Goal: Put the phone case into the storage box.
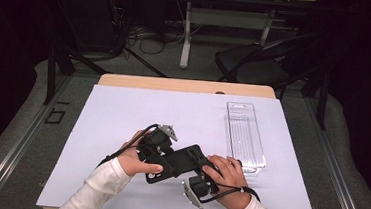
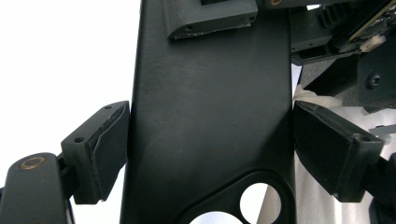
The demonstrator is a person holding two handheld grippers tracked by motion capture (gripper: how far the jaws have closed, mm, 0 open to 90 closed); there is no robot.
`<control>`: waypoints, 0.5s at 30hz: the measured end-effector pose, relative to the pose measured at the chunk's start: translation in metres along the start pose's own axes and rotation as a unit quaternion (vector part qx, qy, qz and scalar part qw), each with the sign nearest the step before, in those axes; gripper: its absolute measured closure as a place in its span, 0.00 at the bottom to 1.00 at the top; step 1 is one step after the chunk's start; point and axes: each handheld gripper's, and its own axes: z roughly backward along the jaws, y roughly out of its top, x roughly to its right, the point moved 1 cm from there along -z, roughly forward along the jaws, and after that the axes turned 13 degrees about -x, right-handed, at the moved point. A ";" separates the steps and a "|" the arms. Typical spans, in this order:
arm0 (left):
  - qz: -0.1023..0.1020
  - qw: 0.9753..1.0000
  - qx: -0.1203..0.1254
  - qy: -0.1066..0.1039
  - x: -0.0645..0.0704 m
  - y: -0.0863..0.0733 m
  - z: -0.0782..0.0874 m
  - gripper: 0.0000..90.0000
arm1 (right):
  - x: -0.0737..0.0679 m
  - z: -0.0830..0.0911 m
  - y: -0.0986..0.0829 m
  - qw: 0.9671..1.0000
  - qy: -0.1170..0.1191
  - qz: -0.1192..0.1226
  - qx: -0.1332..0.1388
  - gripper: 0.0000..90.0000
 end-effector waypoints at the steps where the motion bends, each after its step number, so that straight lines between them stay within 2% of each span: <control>1: 0.000 1.000 0.000 0.001 0.000 0.000 0.000 0.16 | 0.000 0.000 0.000 1.000 -0.001 0.003 -0.002 0.71; 15: 0.000 1.000 0.001 -0.010 0.000 0.000 -0.002 0.16 | -0.002 0.001 -0.002 1.000 -0.015 0.020 -0.006 0.85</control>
